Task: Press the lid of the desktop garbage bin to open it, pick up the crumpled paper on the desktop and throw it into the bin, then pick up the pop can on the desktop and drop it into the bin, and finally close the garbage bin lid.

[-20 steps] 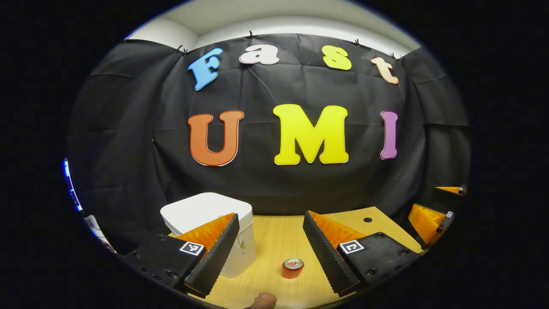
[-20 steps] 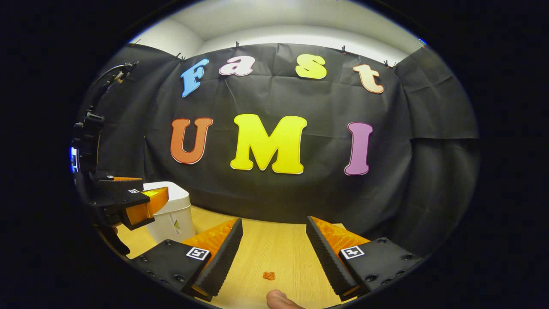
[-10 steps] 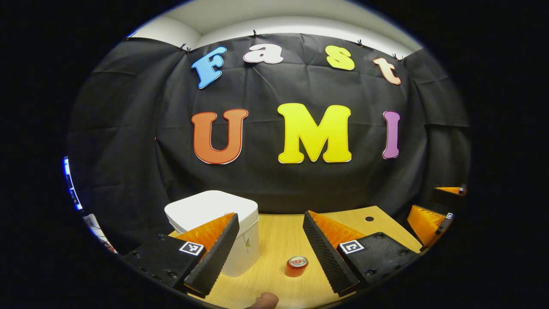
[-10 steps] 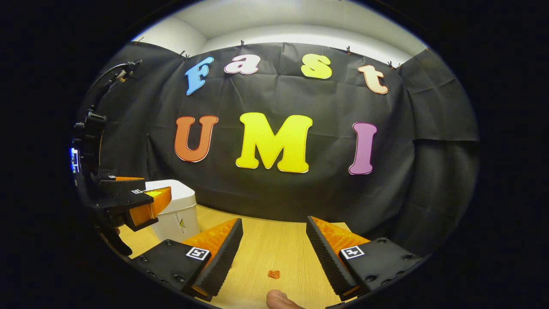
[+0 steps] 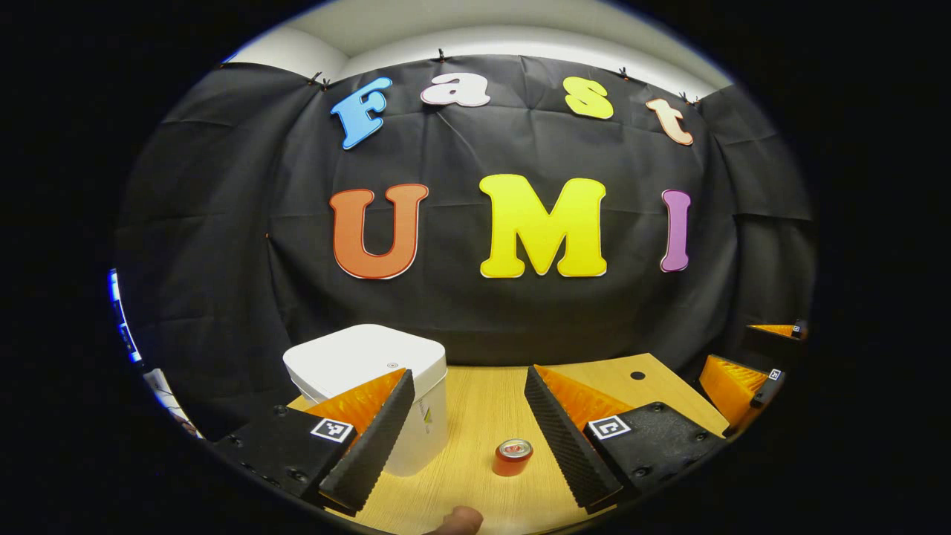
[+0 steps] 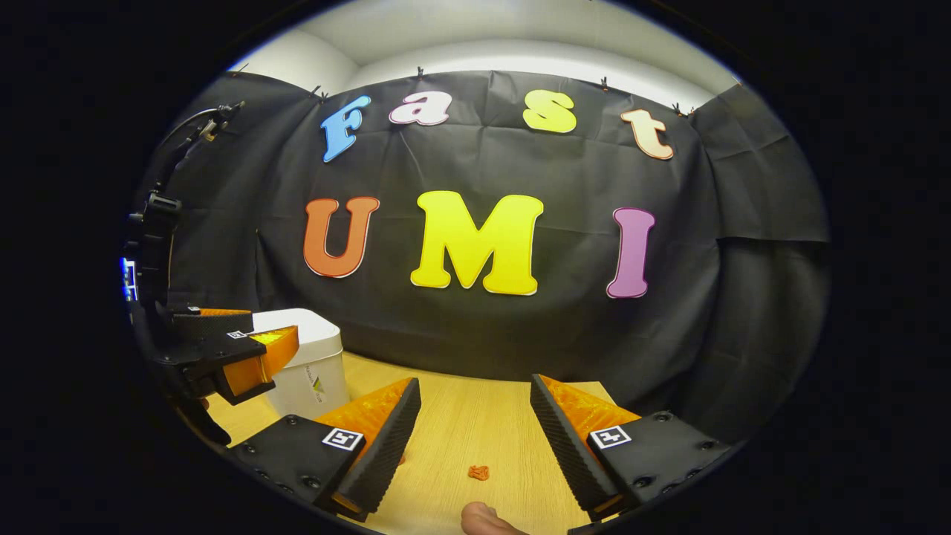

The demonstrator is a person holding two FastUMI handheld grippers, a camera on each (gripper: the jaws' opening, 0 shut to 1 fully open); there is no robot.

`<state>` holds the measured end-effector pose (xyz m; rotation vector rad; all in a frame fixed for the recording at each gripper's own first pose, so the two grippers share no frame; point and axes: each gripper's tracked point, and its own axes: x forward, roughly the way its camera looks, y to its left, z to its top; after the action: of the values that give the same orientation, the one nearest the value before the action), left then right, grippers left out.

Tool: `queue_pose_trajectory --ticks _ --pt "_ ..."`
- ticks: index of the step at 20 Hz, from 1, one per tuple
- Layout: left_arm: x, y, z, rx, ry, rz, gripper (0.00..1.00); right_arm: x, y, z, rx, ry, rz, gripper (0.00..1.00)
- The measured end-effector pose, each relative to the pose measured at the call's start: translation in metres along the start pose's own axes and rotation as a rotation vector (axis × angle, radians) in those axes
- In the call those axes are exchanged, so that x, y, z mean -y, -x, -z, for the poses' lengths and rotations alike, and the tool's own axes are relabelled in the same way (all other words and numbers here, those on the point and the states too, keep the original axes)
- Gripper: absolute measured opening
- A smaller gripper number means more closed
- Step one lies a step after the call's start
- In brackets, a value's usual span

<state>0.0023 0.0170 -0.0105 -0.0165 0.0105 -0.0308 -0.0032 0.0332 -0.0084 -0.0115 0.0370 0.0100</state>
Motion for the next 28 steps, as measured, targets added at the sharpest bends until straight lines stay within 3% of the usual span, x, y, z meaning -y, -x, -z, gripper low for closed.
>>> queue_pose_trajectory --ticks 9,17,24,27,28 --pt "-0.013 -0.021 0.001 -0.016 -0.028 -0.021 0.98 0.002 -0.011 0.002 -0.017 0.004 0.011 0.94" --pt "-0.053 -0.075 -0.017 0.011 -0.039 -0.104 0.93 -0.009 -0.030 -0.005 -0.018 0.037 0.008 0.94" --pt "-0.081 -0.113 0.003 -0.036 -0.021 -0.140 0.67 -0.013 -0.043 -0.017 0.020 0.057 0.042 0.94" --pt "-0.093 -0.123 0.011 -0.060 -0.014 -0.175 0.46 -0.020 -0.052 -0.010 -0.004 0.068 0.032 0.94" --pt "-0.095 -0.125 0.013 -0.063 -0.012 -0.184 0.43 -0.022 -0.053 -0.006 -0.015 0.070 0.027 0.94"
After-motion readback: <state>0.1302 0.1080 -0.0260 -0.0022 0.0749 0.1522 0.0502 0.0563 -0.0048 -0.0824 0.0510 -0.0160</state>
